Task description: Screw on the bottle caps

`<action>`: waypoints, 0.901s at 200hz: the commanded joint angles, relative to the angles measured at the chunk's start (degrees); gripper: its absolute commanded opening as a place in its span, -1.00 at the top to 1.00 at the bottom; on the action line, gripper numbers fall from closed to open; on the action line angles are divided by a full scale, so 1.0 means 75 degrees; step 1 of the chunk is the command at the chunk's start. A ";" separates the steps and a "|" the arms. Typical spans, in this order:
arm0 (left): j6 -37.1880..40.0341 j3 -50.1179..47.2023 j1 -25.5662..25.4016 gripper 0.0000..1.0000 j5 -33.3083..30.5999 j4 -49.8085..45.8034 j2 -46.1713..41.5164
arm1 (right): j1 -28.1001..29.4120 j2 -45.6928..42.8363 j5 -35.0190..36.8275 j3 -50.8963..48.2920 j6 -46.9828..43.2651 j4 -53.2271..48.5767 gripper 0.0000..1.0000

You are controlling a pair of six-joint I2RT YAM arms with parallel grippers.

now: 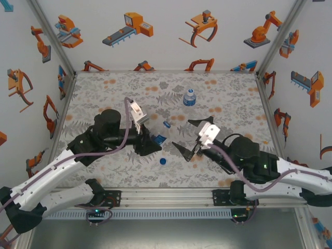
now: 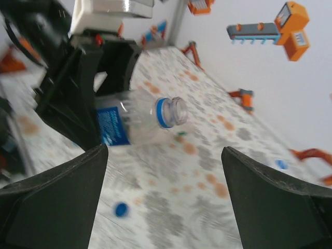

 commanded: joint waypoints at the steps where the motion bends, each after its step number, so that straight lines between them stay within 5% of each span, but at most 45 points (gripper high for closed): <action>1: -0.0566 -0.0184 0.0028 0.12 0.0412 0.2017 -0.0291 | -0.0079 -0.0199 -0.0987 -0.0509 0.2095 0.2260 -0.62; 41: -0.1172 -0.0213 0.0022 0.08 0.1496 0.3534 -0.0340 | -0.0085 0.0428 -0.2125 -0.0069 0.2663 0.3042 -0.66; 97: -0.2283 -0.0161 -0.0025 0.08 0.2842 0.5260 -0.0040 | -0.0089 0.1228 -0.2345 0.0631 0.2816 0.3567 -0.65; 150: -0.2382 0.0044 -0.0101 0.08 0.3131 0.5319 -0.0024 | -0.0088 0.1197 -0.1310 0.0702 0.2330 0.3718 -0.58; 180: -0.2384 0.0111 -0.0136 0.08 0.3134 0.5237 -0.0026 | -0.0091 0.1326 -0.1822 0.0993 0.2067 0.3306 -0.60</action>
